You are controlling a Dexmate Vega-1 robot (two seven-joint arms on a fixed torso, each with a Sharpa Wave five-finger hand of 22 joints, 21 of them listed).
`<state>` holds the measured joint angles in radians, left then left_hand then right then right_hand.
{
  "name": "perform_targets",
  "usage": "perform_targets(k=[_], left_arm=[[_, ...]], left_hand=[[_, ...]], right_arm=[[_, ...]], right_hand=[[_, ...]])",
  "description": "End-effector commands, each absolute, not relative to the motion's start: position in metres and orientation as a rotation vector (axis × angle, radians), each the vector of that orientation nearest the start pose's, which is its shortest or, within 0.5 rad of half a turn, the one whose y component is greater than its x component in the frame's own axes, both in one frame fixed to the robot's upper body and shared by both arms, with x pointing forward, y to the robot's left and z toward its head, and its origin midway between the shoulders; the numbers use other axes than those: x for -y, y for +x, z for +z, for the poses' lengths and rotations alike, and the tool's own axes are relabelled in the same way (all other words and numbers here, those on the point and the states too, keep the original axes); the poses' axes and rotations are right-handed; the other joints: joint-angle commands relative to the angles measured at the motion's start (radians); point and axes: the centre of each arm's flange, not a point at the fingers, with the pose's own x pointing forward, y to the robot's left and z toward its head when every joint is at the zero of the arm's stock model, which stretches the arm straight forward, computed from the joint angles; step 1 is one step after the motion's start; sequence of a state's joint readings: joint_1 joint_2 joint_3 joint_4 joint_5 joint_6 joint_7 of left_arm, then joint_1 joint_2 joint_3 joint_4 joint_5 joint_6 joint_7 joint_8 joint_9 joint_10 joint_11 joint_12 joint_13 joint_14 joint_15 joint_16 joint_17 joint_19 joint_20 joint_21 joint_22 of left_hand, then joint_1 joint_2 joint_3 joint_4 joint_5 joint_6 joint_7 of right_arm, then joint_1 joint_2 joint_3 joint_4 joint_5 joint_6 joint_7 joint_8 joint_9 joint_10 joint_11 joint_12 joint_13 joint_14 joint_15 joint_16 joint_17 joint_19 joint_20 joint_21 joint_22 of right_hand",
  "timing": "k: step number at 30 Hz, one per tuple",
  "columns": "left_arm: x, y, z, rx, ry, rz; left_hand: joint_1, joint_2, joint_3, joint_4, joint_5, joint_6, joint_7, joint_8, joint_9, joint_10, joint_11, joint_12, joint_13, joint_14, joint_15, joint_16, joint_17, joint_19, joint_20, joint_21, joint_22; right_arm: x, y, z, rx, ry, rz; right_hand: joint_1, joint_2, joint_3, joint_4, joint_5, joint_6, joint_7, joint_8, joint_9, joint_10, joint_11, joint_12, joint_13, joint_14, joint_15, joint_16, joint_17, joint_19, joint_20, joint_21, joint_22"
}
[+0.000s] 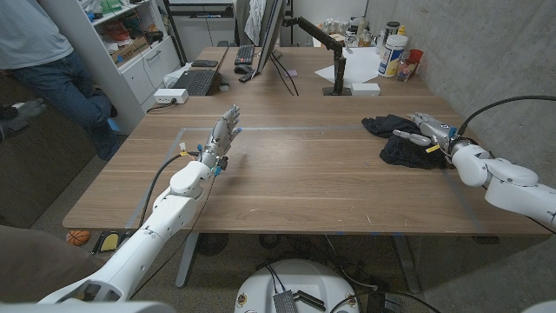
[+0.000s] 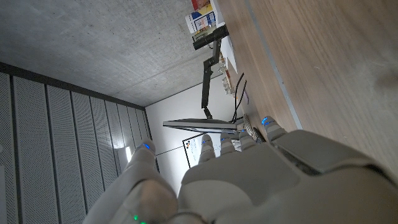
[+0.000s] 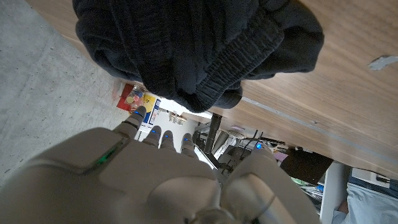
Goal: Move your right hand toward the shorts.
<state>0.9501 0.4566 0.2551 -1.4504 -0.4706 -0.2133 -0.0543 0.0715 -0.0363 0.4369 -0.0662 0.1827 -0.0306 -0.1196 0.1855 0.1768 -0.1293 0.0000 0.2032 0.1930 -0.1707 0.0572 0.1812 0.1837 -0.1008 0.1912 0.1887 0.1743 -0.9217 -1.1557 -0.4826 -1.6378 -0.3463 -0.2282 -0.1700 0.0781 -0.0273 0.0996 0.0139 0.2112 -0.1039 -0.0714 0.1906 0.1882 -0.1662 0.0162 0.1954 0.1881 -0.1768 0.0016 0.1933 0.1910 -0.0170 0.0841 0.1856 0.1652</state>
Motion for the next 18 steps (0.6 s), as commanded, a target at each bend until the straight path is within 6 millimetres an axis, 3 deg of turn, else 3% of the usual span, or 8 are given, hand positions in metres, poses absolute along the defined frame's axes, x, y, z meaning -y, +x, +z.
perform_targets(k=[1, 18], left_arm=[[-0.2731, 0.6275, -0.0312, 0.612, 0.054, -0.225], [-0.2696, 0.6281, -0.0313, 0.611, 0.054, -0.231]], left_hand=[[0.004, 0.007, 0.003, -0.004, 0.004, -0.002, -0.001, 0.001, 0.003, -0.012, 0.001, 0.004, 0.003, -0.053, -0.008, 0.003, 0.002, -0.002, -0.007, 0.004, 0.004], [0.004, 0.009, 0.002, -0.006, 0.005, -0.003, -0.001, 0.001, 0.003, -0.013, 0.004, 0.005, 0.002, -0.057, -0.017, 0.003, 0.001, -0.004, -0.012, 0.004, 0.004]], right_arm=[[0.4407, 0.5916, -0.0048, 0.306, -1.538, -0.291], [0.4403, 0.5929, -0.0050, 0.298, -1.559, -0.288]], right_hand=[[-0.003, 0.005, -0.002, -0.001, 0.001, -0.006, -0.001, 0.001, 0.004, -0.017, -0.001, 0.003, 0.004, -0.081, -0.006, 0.004, 0.002, 0.004, 0.002, 0.002, 0.002], [-0.001, 0.007, -0.002, -0.003, 0.001, -0.006, -0.001, 0.002, 0.004, -0.016, -0.001, 0.003, 0.004, -0.080, -0.005, 0.004, 0.001, 0.004, 0.002, 0.001, 0.002]])
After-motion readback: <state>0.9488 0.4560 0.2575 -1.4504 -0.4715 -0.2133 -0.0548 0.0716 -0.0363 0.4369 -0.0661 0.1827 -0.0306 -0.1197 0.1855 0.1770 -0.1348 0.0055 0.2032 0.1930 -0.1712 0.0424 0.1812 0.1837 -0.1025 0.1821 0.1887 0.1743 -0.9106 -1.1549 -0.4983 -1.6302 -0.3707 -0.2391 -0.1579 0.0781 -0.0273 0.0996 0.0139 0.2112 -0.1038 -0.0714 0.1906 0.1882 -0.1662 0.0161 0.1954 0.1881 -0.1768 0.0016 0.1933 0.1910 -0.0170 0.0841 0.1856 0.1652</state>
